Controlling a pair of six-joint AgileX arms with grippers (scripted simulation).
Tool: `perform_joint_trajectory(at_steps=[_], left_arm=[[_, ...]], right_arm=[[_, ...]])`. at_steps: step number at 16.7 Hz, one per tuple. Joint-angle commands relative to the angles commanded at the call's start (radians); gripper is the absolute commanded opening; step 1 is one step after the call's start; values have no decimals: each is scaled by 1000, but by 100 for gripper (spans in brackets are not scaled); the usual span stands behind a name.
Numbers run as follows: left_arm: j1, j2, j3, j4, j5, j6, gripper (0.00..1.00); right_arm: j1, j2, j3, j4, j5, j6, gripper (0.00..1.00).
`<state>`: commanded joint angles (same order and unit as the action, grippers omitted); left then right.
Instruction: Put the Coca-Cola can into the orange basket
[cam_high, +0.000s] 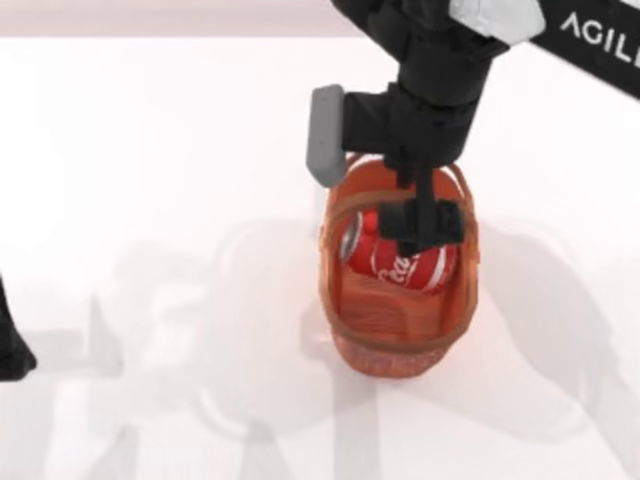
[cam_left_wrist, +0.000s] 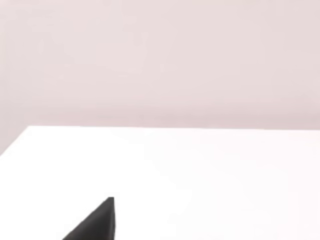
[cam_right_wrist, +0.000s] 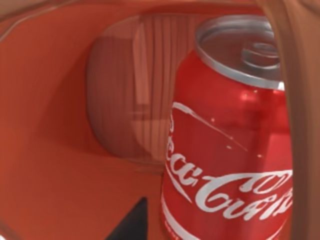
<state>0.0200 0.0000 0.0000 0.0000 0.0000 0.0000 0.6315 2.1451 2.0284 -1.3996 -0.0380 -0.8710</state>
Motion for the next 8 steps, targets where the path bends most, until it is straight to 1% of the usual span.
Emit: perform_joint_trajectory(at_steps=[8], left_arm=[[0, 0, 0, 0, 0, 0, 100]], right_arm=[[0, 0, 0, 0, 0, 0, 2]])
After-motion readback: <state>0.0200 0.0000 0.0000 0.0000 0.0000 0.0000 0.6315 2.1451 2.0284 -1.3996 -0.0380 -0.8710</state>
